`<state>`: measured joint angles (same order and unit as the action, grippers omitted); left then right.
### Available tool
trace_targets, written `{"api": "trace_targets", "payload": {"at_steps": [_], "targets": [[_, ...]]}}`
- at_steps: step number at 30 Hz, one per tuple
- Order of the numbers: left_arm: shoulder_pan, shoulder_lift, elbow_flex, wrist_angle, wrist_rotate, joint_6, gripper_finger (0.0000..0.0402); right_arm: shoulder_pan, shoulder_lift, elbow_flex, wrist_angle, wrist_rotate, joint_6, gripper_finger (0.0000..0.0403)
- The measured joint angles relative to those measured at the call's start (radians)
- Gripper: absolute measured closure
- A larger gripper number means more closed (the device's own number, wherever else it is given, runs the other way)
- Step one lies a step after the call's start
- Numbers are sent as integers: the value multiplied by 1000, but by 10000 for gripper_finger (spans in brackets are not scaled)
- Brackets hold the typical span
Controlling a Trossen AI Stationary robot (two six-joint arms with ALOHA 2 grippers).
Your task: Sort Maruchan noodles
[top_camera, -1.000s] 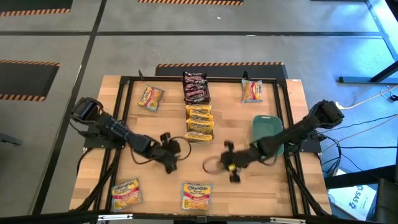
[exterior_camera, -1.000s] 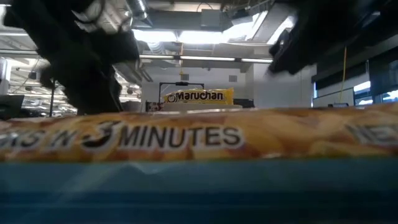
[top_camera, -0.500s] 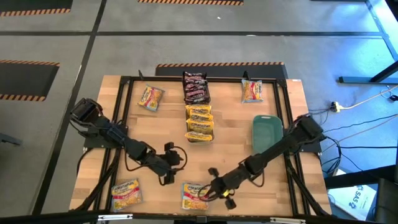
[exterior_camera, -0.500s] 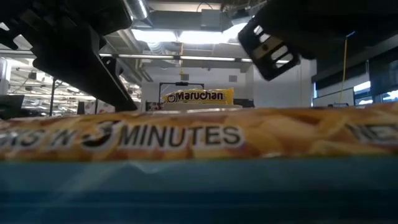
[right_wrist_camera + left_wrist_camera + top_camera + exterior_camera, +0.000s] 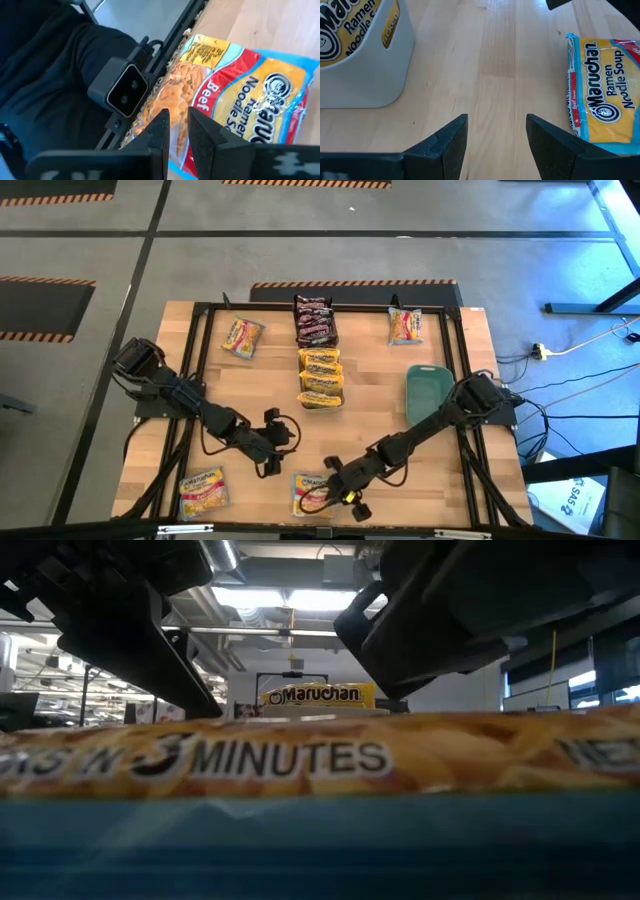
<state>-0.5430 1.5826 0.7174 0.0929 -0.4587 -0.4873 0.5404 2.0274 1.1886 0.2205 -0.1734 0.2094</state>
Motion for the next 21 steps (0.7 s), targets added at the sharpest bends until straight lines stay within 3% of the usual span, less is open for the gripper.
{"api": "trace_targets", "payload": {"at_steps": [11, 21], "targets": [[0, 0, 0, 0, -1, 0, 207, -47, 0, 0, -125, -52, -32, 350], [0, 0, 0, 0, -1, 0, 207, -50, -13, 3, -234, 124, -60, 350]]}}
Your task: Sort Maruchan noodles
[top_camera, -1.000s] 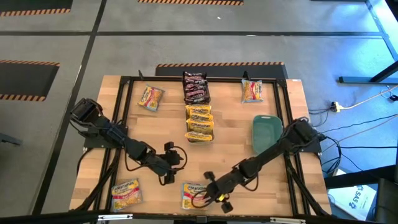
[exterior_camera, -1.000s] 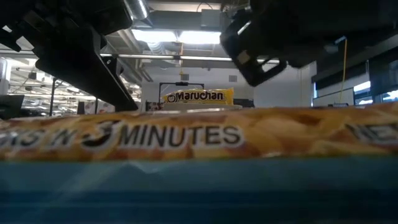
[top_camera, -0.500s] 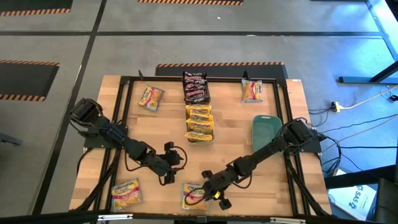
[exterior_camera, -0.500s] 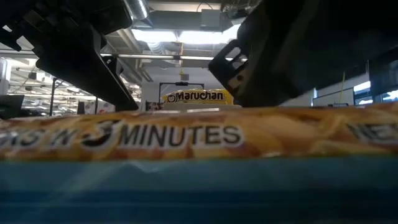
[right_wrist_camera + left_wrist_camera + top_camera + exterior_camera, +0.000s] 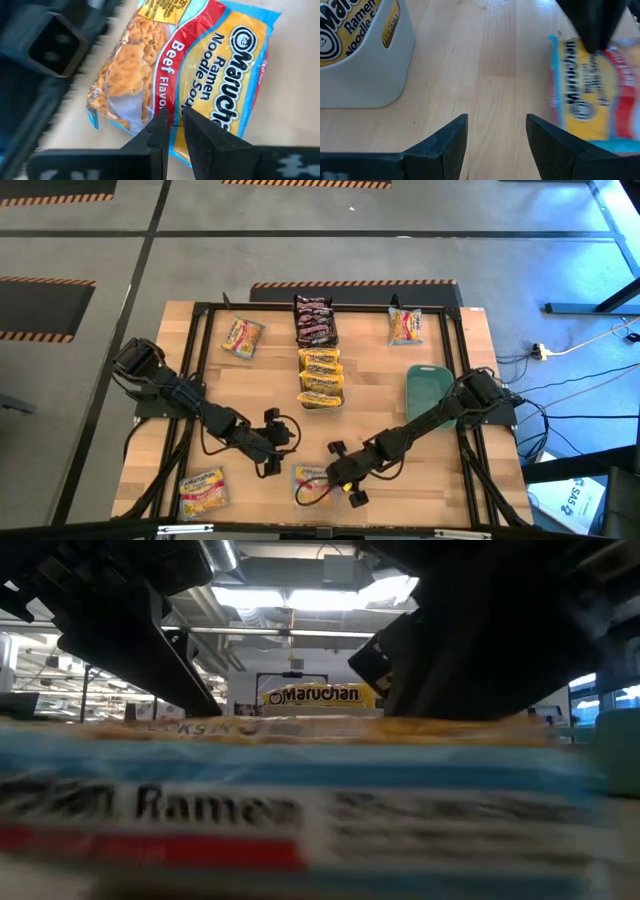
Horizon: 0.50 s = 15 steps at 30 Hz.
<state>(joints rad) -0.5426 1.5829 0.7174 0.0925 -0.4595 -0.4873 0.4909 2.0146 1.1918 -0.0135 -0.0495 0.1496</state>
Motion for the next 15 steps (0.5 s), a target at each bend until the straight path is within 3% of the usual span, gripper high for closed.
{"api": "trace_targets", "payload": {"at_steps": [10, 15], "targets": [[0, 0, 0, 1, 7, -1, 207, -1, -94, -7, -311, 345, 58, 350], [-6, 0, 0, 14, 14, -9, 207, -1, -183, -6, -465, 441, 140, 350]]}}
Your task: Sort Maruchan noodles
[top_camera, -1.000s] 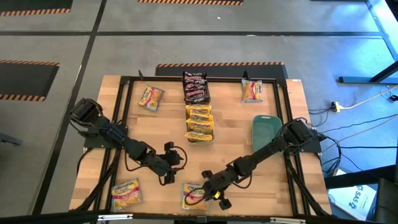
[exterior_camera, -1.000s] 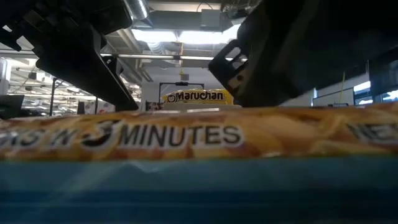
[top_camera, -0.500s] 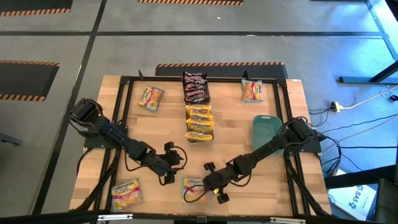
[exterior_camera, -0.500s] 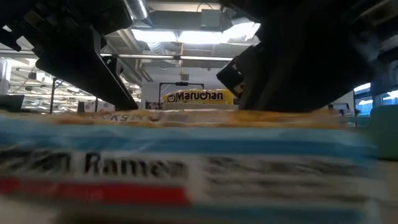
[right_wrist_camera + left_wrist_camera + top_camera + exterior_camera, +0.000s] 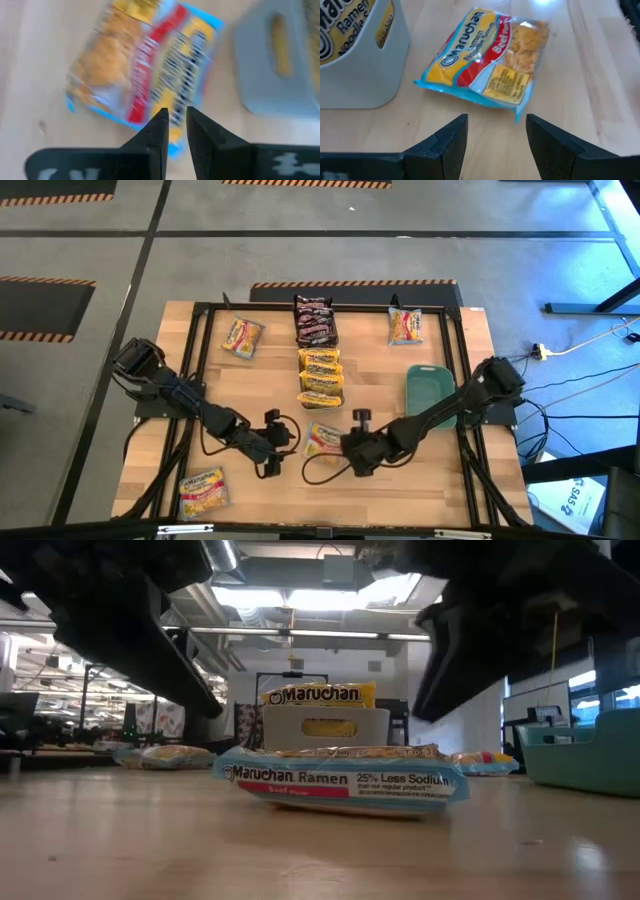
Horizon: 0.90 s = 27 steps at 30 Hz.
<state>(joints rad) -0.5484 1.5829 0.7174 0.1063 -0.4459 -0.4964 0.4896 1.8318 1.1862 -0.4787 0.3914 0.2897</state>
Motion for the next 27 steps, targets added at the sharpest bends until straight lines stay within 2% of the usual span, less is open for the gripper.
{"api": "trace_targets", "payload": {"at_steps": [5, 9, 12, 14, 17, 19, 22, 27], "targets": [[-18, 0, 0, 108, 16, -12, 207, 0, -77, -1, -108, 67, 106, 350], [-33, 16, 1, 207, -26, 8, 207, -17, -122, -60, -55, 113, 120, 350], [-38, 57, 2, 280, -46, 12, 207, -52, -177, -171, 119, 100, 132, 350], [-37, 96, 0, 308, -51, 19, 207, -83, -205, -266, 300, 40, 137, 350], [-28, 161, 0, 352, -69, 2, 207, -150, -221, -393, 572, -136, 187, 350], [-22, 204, 1, 383, -66, -15, 207, -189, -221, -451, 694, -251, 248, 350], [-16, 241, 0, 384, -63, -26, 207, -227, -202, -483, 737, -350, 336, 344], [-7, 259, 1, 346, -53, -26, 207, -244, -193, -489, 741, -355, 344, 293]]}}
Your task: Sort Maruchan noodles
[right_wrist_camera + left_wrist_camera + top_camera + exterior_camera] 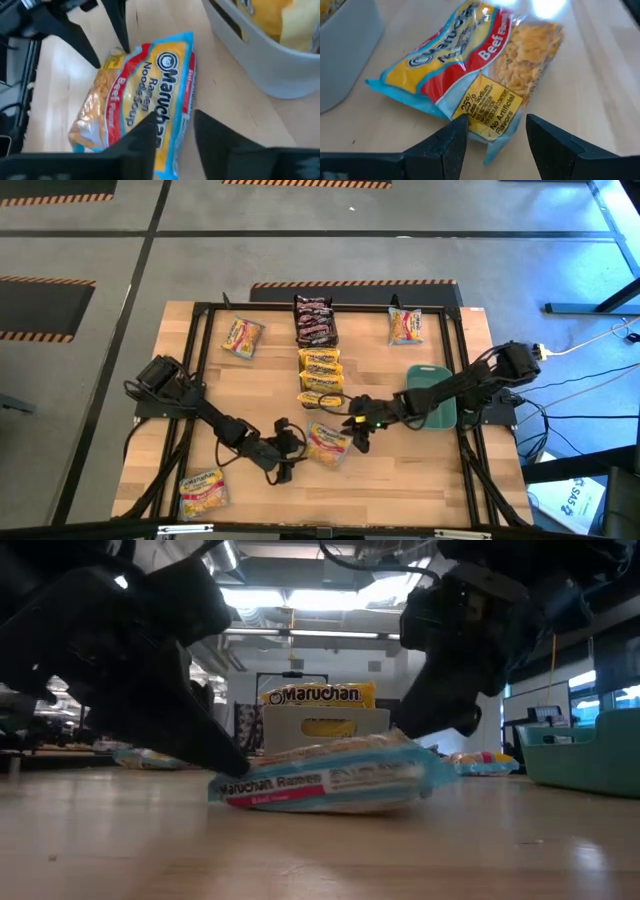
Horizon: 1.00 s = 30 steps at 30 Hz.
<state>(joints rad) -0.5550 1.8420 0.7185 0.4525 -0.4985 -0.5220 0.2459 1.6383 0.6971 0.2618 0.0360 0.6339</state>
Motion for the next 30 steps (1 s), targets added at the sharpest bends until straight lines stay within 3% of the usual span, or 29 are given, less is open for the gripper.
{"api": "trace_targets", "payload": {"at_steps": [8, 13, 17, 22, 30], "targets": [[1, 0, 0, -15, 6, -18, 207, 0, 73, 8, 34, 5, 168, 149], [1, 0, 0, -17, 1, -18, 207, -7, 117, 23, 34, -22, 198, 97], [1, 0, 0, -17, 0, -17, 207, -26, 127, 25, 53, -79, 229, 84], [1, 0, 0, -15, -4, -17, 207, -25, 151, 25, 121, -76, 279, 84], [1, 0, -1, -7, -13, -17, 207, -24, 278, 85, 227, -138, 333, 84]]}}
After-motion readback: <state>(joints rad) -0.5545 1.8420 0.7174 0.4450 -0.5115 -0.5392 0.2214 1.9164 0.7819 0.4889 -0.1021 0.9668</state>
